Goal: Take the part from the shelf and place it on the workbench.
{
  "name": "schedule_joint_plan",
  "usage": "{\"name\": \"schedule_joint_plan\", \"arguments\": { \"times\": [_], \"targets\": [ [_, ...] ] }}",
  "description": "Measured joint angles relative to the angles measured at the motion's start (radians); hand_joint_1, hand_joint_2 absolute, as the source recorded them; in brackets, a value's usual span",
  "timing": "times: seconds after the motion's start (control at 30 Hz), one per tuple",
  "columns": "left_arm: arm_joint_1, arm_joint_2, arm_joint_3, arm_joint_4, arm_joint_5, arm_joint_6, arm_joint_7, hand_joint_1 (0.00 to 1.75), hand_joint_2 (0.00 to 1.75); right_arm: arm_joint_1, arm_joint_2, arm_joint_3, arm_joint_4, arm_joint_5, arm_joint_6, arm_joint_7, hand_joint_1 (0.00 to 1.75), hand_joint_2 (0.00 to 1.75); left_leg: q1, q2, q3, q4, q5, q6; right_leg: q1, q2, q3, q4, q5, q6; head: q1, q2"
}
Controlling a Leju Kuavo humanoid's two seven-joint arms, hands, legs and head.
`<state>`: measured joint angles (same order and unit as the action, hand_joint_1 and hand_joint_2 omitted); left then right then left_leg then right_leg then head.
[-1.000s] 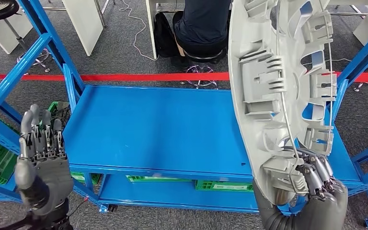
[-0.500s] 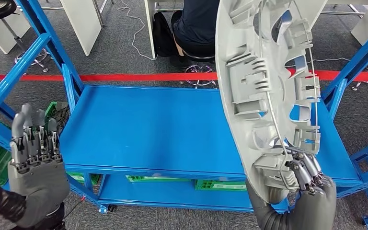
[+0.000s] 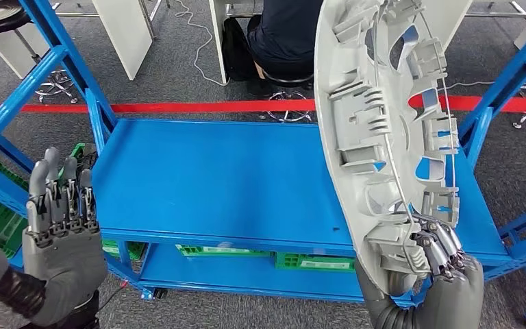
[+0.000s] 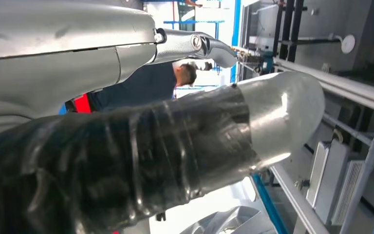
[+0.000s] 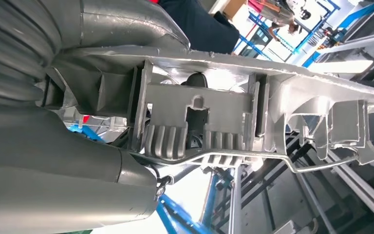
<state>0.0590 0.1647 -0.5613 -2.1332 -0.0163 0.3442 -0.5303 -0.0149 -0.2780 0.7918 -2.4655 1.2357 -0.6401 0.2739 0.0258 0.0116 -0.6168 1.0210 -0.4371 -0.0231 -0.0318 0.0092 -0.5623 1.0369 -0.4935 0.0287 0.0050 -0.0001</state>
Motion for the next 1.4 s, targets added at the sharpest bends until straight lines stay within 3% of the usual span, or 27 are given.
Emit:
{"name": "schedule_joint_plan", "arguments": {
  "times": [0.07,0.13,0.2,0.23,0.27,0.33,0.4,0.5,0.57,0.6,0.67,0.7,0.77,0.83,0.9,0.93,1.03,1.1,1.2,1.27,1.3,1.33,1.4],
  "targets": [
    [0.0,0.002,-0.001,0.0,-0.001,0.0,0.001,0.0,0.0,0.0,0.0,0.0,0.0,0.002,-0.001,0.0,1.75,1.75,0.001,-0.003,-0.033,0.068,-0.051,-0.004,0.001,0.0,-0.006,-0.003,0.009,-0.014,-0.015,0.0],
    [0.0,0.004,-0.003,0.0,-0.002,0.0,0.003,0.0,0.0,0.002,0.0,0.0,0.0,0.006,-0.002,0.002,1.75,1.75,0.0,-0.004,-0.086,0.197,-0.12,-0.005,0.006,0.0,-0.015,-0.003,0.016,-0.023,-0.034,0.0],
    [0.001,0.005,-0.004,0.0,-0.002,0.001,0.004,0.0,0.0,0.005,0.0,0.0,0.0,0.008,-0.002,0.004,1.75,1.75,-0.002,-0.005,-0.12,0.288,-0.152,-0.001,0.014,0.001,-0.025,-0.002,0.022,-0.029,-0.047,0.0],
    [0.001,0.006,-0.004,0.0,-0.003,0.001,0.004,0.0,0.0,0.007,0.0,0.0,0.0,0.009,-0.002,0.005,1.75,1.75,-0.004,-0.006,-0.111,0.283,-0.145,0.005,0.018,0.001,-0.03,-0.002,0.026,-0.03,-0.051,0.0],
    [0.001,0.006,-0.005,0.0,-0.003,0.001,0.004,0.0,0.0,0.008,0.0,0.0,0.0,0.009,-0.002,0.005,1.75,1.75,-0.008,-0.007,-0.083,0.245,-0.126,0.014,0.023,0.002,-0.033,-0.002,0.029,-0.03,-0.055,0.0],
    [0.0,0.006,-0.005,0.0,-0.004,0.001,0.005,0.0,0.0,0.008,0.0,0.0,0.0,0.012,-0.003,0.006,1.75,1.75,-0.018,-0.01,0.007,0.1,-0.082,0.039,0.029,0.004,-0.037,-0.003,0.036,-0.03,-0.06,0.0],
    [0.0,0.006,-0.006,-0.003,-0.005,0.001,0.004,0.0,0.0,0.009,0.0,-0.001,0.0,0.015,-0.003,0.007,1.75,1.75,-0.029,-0.011,0.061,0.006,-0.067,0.054,0.029,0.005,-0.041,-0.003,0.042,-0.023,-0.059,0.0],
    [0.0,0.006,-0.007,-0.006,-0.006,0.0,0.004,0.0,0.0,0.01,-0.001,-0.001,0.0,0.016,-0.003,0.011,1.75,1.75,-0.035,-0.01,0.063,-0.016,-0.057,0.062,0.025,0.004,-0.044,-0.008,0.052,-0.005,-0.063,0.0],
    [0.0,0.006,-0.008,-0.007,-0.006,0.0,0.004,0.0,0.0,0.011,-0.003,-0.001,-0.001,0.017,-0.003,0.012,1.75,1.75,-0.029,-0.006,0.07,-0.035,-0.038,0.069,0.028,0.003,-0.058,0.005,0.037,0.006,-0.061,0.0],
    [0.0,0.005,-0.009,-0.008,-0.005,0.0,0.004,0.0,0.0,0.011,-0.004,-0.001,-0.001,0.017,-0.003,0.013,1.75,1.75,-0.026,-0.003,0.071,-0.043,-0.028,0.071,0.029,0.003,-0.072,0.038,0.01,0.011,-0.056,0.0],
    [0.001,0.005,-0.01,-0.008,-0.004,0.0,0.004,0.0,0.0,0.012,-0.006,-0.001,-0.002,0.018,-0.003,0.014,1.75,1.75,-0.025,-0.001,0.062,-0.045,-0.016,0.075,0.026,0.002,-0.113,0.156,-0.064,0.018,-0.043,0.0],
    [0.001,0.005,-0.011,-0.008,-0.003,0.0,0.004,0.0,0.0,0.012,-0.007,-0.001,-0.001,0.018,-0.003,0.016,1.75,1.75,-0.025,-0.001,0.054,-0.043,-0.012,0.075,0.025,0.001,-0.131,0.217,-0.092,0.021,-0.039,0.0],
    [0.003,0.005,-0.011,-0.008,-0.002,0.0,0.004,0.0,0.0,0.013,-0.009,-0.002,-0.001,0.018,-0.003,0.02,1.75,1.75,-0.025,0.0,0.04,-0.037,-0.007,0.073,0.021,0.001,-0.132,0.256,-0.101,0.026,-0.032,0.0],
    [0.004,0.005,-0.011,-0.008,-0.001,0.0,0.003,0.0,0.0,0.013,-0.01,-0.003,-0.001,0.019,-0.003,0.022,1.75,1.75,-0.024,0.0,0.027,-0.024,-0.004,0.07,0.017,-0.003,-0.062,0.144,-0.055,0.027,-0.025,0.0],
    [0.004,0.005,-0.012,-0.008,-0.001,0.0,0.003,0.0,0.0,0.012,-0.012,-0.003,-0.002,0.019,-0.003,0.022,1.75,1.75,-0.028,0.001,0.012,-0.008,-0.003,0.062,0.017,-0.007,0.007,0.018,-0.023,0.019,-0.019,0.0],
    [0.005,0.005,-0.012,-0.008,-0.001,0.0,0.002,0.0,0.0,0.012,-0.012,-0.003,-0.002,0.019,-0.003,0.022,1.75,1.75,-0.029,0.001,0.006,-0.002,-0.002,0.057,0.019,-0.008,0.019,-0.007,-0.021,0.013,-0.018,0.0],
    [0.005,0.006,-0.012,-0.008,0.0,0.001,0.0,0.0,0.0,0.012,-0.014,-0.004,-0.003,0.02,-0.003,0.023,1.75,1.75,-0.027,0.001,-0.005,0.001,0.009,0.039,0.021,-0.007,0.017,-0.013,-0.009,-0.008,-0.021,0.0],
    [0.005,0.007,-0.012,-0.008,0.002,0.001,-0.001,0.0,0.0,0.012,-0.015,-0.004,-0.003,0.02,-0.003,0.025,1.75,1.75,-0.025,-0.003,-0.025,0.035,-0.022,0.027,0.017,-0.007,0.012,-0.02,0.006,-0.022,-0.027,0.0],
    [0.006,0.009,-0.013,-0.009,0.004,0.001,-0.001,0.0,0.0,0.011,-0.015,-0.005,-0.003,0.021,-0.003,0.029,1.75,1.75,-0.018,-0.007,-0.098,0.217,-0.131,0.012,0.015,-0.008,-0.007,-0.022,0.024,-0.031,-0.049,0.0],
    [0.007,0.01,-0.013,-0.01,0.005,0.0,0.0,0.0,0.0,0.012,-0.015,-0.005,-0.003,0.022,-0.002,0.031,1.75,1.75,-0.015,-0.007,-0.125,0.304,-0.164,0.008,0.015,-0.007,-0.022,-0.021,0.034,-0.03,-0.057,0.0],
    [0.007,0.01,-0.013,-0.01,0.005,0.0,0.0,0.0,0.0,0.012,-0.015,-0.005,-0.003,0.022,-0.002,0.032,1.75,1.75,-0.015,-0.007,-0.11,0.292,-0.156,0.009,0.015,-0.006,-0.028,-0.021,0.039,-0.028,-0.062,0.0],
    [0.007,0.01,-0.013,-0.01,0.005,0.0,0.0,0.0,0.0,0.012,-0.015,-0.005,-0.003,0.022,-0.002,0.033,1.75,1.75,-0.014,-0.007,-0.072,0.238,-0.133,0.011,0.015,-0.005,-0.033,-0.021,0.043,-0.025,-0.066,0.0],
    [0.006,0.01,-0.013,-0.01,0.005,0.0,0.001,0.0,0.0,0.012,-0.015,-0.005,-0.003,0.022,-0.001,0.034,1.75,1.75,-0.015,-0.008,0.029,0.08,-0.086,0.018,0.015,-0.003,-0.039,-0.021,0.051,-0.017,-0.074,0.0]
  ]
}}
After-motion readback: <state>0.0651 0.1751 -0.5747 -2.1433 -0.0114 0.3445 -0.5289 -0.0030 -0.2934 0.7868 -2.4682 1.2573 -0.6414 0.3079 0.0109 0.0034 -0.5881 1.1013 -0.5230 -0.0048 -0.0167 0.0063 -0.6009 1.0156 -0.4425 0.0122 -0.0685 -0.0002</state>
